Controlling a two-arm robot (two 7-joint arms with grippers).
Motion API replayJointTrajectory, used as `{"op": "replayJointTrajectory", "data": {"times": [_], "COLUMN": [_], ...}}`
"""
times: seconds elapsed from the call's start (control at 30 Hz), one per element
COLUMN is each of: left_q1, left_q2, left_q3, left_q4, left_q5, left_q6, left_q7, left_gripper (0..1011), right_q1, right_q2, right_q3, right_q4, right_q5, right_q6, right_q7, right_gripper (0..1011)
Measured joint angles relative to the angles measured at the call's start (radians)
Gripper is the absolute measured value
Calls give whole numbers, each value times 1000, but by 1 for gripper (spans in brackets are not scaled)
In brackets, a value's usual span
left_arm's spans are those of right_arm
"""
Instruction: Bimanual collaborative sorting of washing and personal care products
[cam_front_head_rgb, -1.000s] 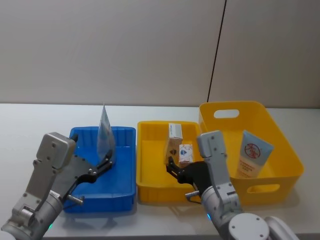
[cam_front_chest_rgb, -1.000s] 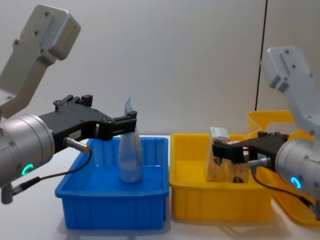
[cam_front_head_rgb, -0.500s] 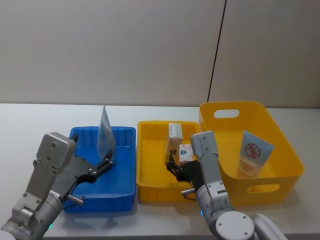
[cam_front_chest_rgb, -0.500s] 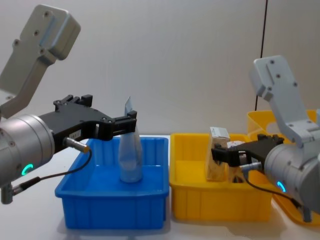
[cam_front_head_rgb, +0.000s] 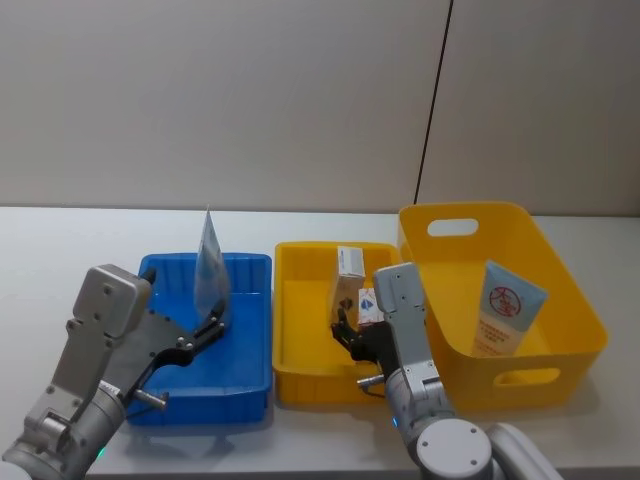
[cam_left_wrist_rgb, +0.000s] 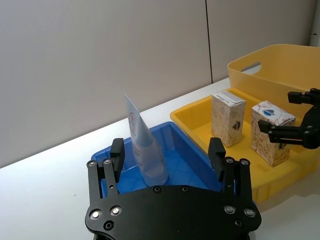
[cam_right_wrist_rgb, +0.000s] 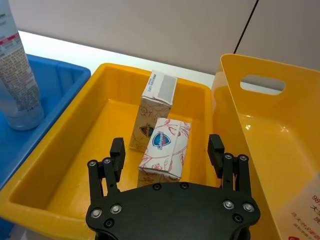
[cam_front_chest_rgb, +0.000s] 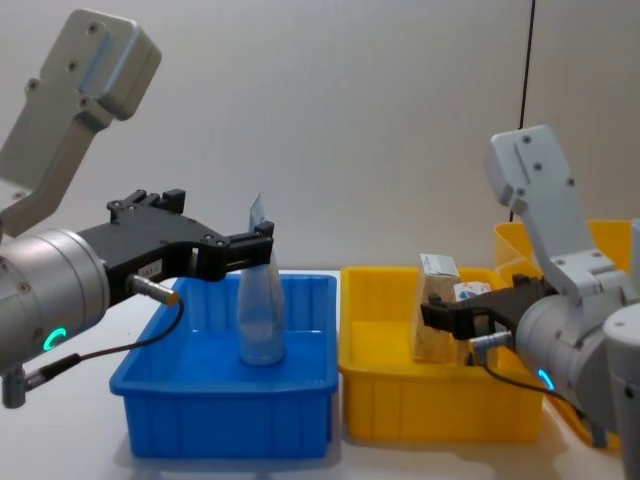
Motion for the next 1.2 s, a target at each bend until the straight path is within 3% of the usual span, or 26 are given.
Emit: {"op": "replayJointTrajectory", "data": {"times": [0.77, 1.0, 1.2], "left_q1": [0, 0, 0], "left_q2": [0, 0, 0], "left_q3": [0, 0, 0], "left_q4": [0, 0, 0], "left_q5": [0, 0, 0], "left_q6": [0, 0, 0], "left_q7": [0, 0, 0], "left_gripper": [1001, 1001, 1001], "right_q1": [45, 50, 53], "right_q2": [-44, -50, -53], "right_q3": [13, 16, 17], "right_q4": [121, 137, 145], "right_q5": [-32, -36, -37], "right_q6": [-6, -6, -6], "right_q7": [-36, -39, -42], "right_gripper": [1003, 861, 639]}}
